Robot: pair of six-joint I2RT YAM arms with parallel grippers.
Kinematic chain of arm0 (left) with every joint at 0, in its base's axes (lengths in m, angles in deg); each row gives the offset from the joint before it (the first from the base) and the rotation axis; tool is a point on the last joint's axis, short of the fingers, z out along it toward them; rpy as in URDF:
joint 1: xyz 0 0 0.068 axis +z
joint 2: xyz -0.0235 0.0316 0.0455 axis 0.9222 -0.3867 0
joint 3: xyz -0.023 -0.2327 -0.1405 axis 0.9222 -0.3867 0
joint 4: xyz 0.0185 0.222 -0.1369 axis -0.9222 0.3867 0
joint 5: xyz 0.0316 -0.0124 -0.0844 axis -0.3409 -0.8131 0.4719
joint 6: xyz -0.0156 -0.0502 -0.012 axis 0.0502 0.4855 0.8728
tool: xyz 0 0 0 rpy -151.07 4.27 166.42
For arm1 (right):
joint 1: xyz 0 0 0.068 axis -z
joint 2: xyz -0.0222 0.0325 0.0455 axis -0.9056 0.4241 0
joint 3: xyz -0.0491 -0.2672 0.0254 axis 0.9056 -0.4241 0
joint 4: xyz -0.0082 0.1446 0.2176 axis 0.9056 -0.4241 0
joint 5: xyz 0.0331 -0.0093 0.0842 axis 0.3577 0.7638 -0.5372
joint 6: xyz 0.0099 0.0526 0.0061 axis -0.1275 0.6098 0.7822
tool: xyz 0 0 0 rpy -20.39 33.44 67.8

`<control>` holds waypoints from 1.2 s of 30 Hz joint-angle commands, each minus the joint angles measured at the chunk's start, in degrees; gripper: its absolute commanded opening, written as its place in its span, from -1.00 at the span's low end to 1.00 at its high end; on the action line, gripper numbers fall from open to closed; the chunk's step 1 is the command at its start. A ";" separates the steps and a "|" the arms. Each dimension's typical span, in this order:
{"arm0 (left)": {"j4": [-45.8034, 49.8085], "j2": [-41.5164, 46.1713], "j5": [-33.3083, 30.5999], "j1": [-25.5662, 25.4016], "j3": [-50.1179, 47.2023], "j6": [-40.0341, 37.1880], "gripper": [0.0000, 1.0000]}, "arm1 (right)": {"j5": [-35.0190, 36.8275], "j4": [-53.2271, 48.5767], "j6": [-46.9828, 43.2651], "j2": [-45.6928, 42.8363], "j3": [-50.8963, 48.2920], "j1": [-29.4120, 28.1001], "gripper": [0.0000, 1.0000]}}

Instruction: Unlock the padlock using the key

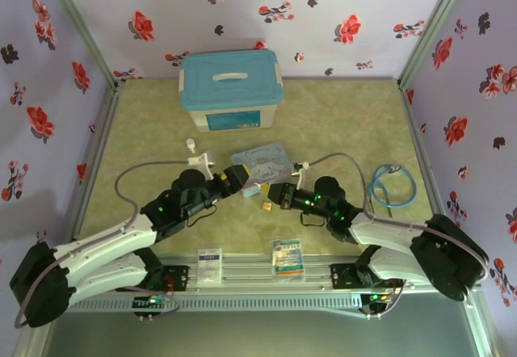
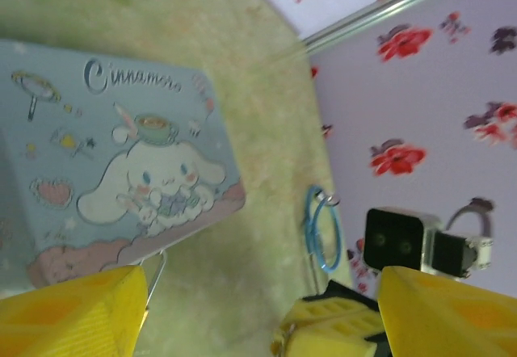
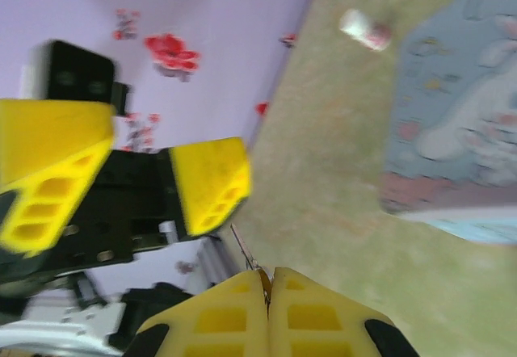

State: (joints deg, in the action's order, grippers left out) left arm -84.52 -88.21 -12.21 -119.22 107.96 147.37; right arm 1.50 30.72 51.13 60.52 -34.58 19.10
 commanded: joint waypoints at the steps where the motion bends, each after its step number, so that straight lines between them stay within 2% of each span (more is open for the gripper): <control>1: 6.76 -3.46 -1.96 -2.51 1.55 -2.16 0.52 | 12.20 -27.20 -7.17 -6.05 4.50 -0.17 -1.00; 3: 9.50 -5.91 -4.49 -4.72 3.68 -3.22 0.51 | 19.69 -39.36 -8.56 -10.11 6.09 -0.14 -1.00; 5: 17.15 -8.99 -11.59 -9.09 9.00 -7.50 0.55 | 22.65 -45.13 -10.38 -13.89 6.05 0.11 -1.00; 6: 18.73 -10.55 -12.17 -9.86 10.61 -8.32 0.56 | 23.05 -46.50 -10.88 -15.28 5.79 0.34 -1.00; 11: 11.62 -18.94 -5.87 -9.89 11.66 -6.88 0.47 | 26.24 -53.59 -11.34 -19.22 4.85 1.26 -1.00; 17: 8.25 -27.11 -6.73 -9.40 14.34 -9.04 0.38 | 23.99 -53.06 -11.68 -22.43 2.41 1.33 -1.00; 22: 10.48 -34.01 -5.46 -8.94 19.42 -11.54 0.37 | 24.25 -52.97 -10.77 -23.26 0.62 1.33 -1.00; 33: 11.77 -38.83 -9.64 -9.56 19.07 -7.55 0.28 | 23.66 -50.44 -9.09 -23.55 -1.26 1.33 -1.00; 36: 13.16 -40.18 -11.34 -9.89 20.06 -7.93 0.11 | 23.76 -49.84 -8.82 -23.22 -1.61 1.34 -1.00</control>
State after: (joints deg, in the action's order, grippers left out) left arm -73.24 -127.09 -20.21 -128.88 126.98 139.53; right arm 24.60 -20.56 41.44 37.46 -35.28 20.20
